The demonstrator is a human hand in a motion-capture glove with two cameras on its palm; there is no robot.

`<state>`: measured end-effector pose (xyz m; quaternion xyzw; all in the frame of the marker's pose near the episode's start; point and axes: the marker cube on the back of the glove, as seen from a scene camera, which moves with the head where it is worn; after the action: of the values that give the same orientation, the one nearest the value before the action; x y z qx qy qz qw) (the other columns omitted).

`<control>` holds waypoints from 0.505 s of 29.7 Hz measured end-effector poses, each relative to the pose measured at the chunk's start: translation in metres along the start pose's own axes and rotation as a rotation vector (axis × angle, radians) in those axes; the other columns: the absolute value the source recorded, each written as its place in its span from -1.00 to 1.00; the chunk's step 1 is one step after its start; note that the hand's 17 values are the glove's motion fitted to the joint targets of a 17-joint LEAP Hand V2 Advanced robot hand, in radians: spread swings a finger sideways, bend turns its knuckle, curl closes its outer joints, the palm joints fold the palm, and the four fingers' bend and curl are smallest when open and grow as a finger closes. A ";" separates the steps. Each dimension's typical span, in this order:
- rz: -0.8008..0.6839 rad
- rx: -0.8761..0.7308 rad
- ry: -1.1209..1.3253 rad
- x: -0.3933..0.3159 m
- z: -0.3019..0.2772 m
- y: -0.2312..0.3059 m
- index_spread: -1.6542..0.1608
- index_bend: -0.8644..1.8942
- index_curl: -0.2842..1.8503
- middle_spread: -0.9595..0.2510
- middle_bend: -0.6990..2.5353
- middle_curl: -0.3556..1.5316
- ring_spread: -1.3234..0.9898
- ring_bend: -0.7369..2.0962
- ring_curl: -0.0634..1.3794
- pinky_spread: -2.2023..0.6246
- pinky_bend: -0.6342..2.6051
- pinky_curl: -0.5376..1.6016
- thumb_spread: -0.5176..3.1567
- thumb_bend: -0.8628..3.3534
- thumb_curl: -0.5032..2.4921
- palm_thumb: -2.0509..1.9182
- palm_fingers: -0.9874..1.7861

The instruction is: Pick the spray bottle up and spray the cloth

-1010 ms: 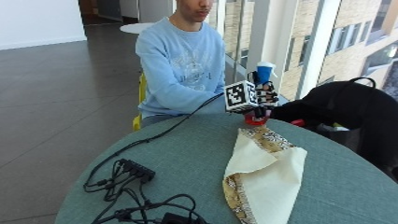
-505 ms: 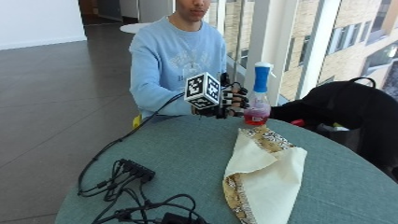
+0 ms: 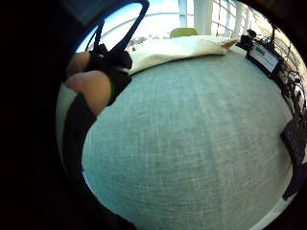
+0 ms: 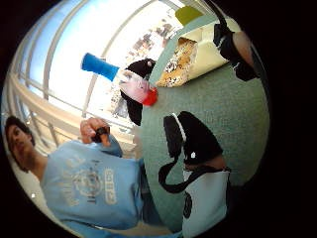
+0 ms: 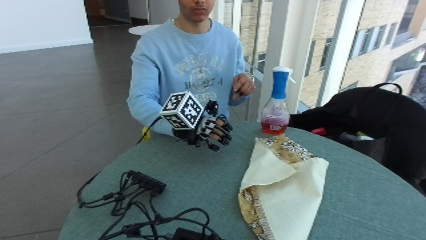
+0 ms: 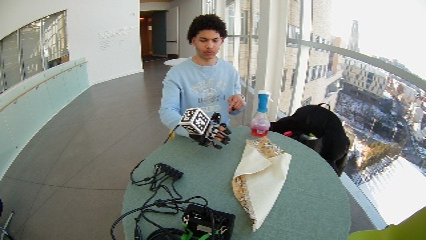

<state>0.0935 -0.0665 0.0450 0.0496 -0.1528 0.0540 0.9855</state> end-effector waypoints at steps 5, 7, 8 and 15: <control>-0.036 -0.022 0.177 0.004 0.002 0.022 0.50 -0.26 -0.48 0.45 -0.31 -0.15 0.09 -0.24 -0.42 0.71 -0.52 -0.20 -0.09 -0.60 -0.41 0.37 0.32; -0.055 -0.024 0.243 0.003 0.003 0.029 0.50 -0.25 -0.47 0.45 -0.30 -0.15 0.09 -0.25 -0.42 0.71 -0.53 -0.21 -0.09 -0.60 -0.41 0.37 0.32; -0.060 -0.021 0.259 0.002 0.003 0.032 0.50 -0.25 -0.47 0.45 -0.30 -0.15 0.09 -0.25 -0.42 0.71 -0.54 -0.22 -0.09 -0.60 -0.42 0.37 0.31; -0.034 -0.015 0.223 0.011 0.004 0.039 0.50 -0.23 -0.43 0.45 -0.29 -0.15 0.09 -0.28 -0.43 0.71 -0.55 -0.26 -0.08 -0.59 -0.41 0.40 0.32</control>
<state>0.0977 -0.0271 0.0555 0.0387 -0.0416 0.0413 0.9975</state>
